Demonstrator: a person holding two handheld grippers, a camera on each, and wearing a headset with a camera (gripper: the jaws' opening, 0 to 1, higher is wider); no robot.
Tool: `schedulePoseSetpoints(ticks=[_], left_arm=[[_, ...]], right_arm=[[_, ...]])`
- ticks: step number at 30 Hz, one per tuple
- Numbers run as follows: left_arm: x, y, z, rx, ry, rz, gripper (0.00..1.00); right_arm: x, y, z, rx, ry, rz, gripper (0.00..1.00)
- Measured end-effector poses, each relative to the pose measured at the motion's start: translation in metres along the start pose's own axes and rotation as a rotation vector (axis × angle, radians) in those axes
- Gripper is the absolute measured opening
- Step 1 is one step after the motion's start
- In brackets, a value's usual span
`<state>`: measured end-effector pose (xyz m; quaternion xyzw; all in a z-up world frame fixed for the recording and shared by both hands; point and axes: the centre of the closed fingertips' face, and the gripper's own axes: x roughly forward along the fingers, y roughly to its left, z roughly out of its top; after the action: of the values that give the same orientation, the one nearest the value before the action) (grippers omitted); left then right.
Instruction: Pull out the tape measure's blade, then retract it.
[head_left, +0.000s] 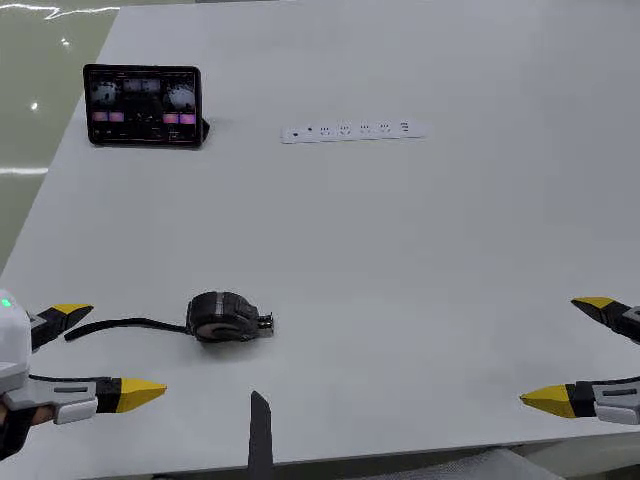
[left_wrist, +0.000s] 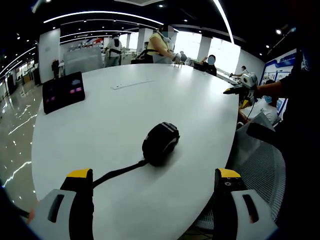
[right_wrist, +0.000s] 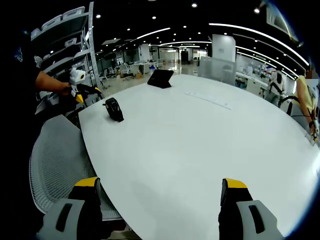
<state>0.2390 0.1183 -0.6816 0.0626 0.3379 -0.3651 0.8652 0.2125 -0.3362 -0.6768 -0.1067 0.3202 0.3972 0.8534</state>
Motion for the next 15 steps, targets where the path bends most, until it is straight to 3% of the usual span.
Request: schedulePoseSetpoints(ticks=[5,8,9,15], left_arm=[[0.001,-0.003,0.002,0.004,0.000,-0.011,0.99],[0.003,-0.010,0.002,-0.019,0.017,-0.049,0.99],[0.004,-0.009,0.005,0.008,0.001,-0.029,0.99],[0.006,-0.008,0.008,0.005,0.002,-0.027,0.99]], right_arm=[[0.005,0.001,0.010,-0.016,-0.016,0.008,0.99],[0.008,0.001,0.013,-0.025,-0.021,0.011,0.99],[0.009,0.002,0.013,-0.027,-0.022,0.014,0.99],[0.011,0.003,0.016,-0.036,-0.027,0.023,0.99]])
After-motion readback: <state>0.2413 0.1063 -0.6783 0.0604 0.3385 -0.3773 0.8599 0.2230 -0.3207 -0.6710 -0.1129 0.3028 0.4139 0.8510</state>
